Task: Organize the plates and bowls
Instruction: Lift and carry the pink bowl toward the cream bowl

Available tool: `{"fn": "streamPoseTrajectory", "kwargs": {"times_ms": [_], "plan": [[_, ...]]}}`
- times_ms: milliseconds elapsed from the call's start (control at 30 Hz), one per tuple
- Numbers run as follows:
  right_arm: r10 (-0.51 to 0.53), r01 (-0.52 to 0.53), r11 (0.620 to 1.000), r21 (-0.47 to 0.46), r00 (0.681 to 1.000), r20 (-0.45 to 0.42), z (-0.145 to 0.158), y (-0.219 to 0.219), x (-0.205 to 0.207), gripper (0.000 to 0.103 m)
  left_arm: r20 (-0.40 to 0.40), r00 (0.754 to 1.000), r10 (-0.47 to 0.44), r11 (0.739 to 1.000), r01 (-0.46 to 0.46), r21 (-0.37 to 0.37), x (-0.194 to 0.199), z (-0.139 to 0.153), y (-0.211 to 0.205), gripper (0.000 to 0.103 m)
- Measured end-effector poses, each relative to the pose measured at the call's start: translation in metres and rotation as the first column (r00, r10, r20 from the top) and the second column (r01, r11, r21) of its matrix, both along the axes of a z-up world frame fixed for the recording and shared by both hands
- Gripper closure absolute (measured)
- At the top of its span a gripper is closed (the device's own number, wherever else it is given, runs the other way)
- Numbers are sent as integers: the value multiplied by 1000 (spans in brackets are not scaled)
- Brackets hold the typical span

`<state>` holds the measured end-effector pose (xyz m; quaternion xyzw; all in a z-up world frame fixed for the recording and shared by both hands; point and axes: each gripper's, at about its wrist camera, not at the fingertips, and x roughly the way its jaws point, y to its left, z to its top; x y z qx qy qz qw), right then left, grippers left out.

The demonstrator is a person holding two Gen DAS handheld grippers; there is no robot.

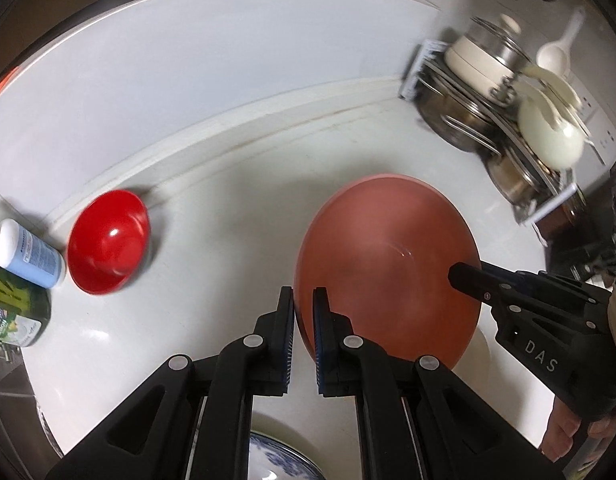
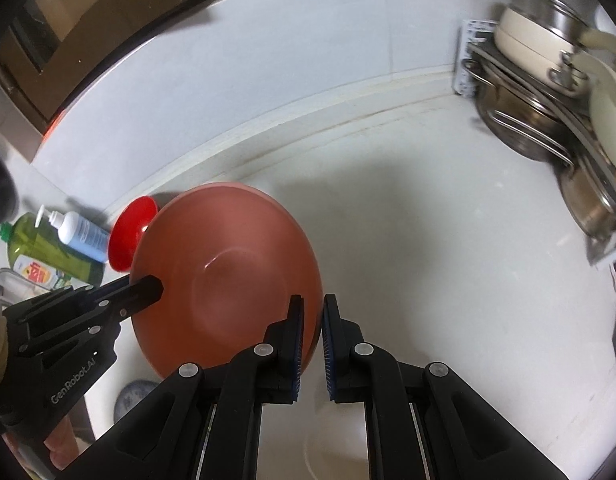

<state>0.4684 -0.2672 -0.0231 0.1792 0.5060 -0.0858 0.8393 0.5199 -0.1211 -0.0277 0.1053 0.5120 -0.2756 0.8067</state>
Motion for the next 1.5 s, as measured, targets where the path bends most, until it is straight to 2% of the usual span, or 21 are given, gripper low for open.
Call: {"fn": "streamPoseTrajectory", "kwargs": {"times_ms": [333,700,900,1167,1500], "plan": [[-54,54,998,-33,999,-1,2,-11,-67,92,-24,997,-76,997,76,-15,-53,-5,-25,92],[-105,104,994,-44,994,-29,-9,-26,-116,92,-80,989,-121,993,121,-7,-85,-23,-42,91],[-113,111,993,-32,992,-55,-23,-31,-129,92,-116,986,-119,993,121,11,-95,-40,-49,91],[-107,108,994,5,990,-90,-44,-40,-133,92,-92,991,-97,993,104,64,-102,-56,-58,91],[-113,119,992,37,985,-131,-66,-49,-134,91,-136,986,-96,990,109,88,-102,-76,-66,90]]}}
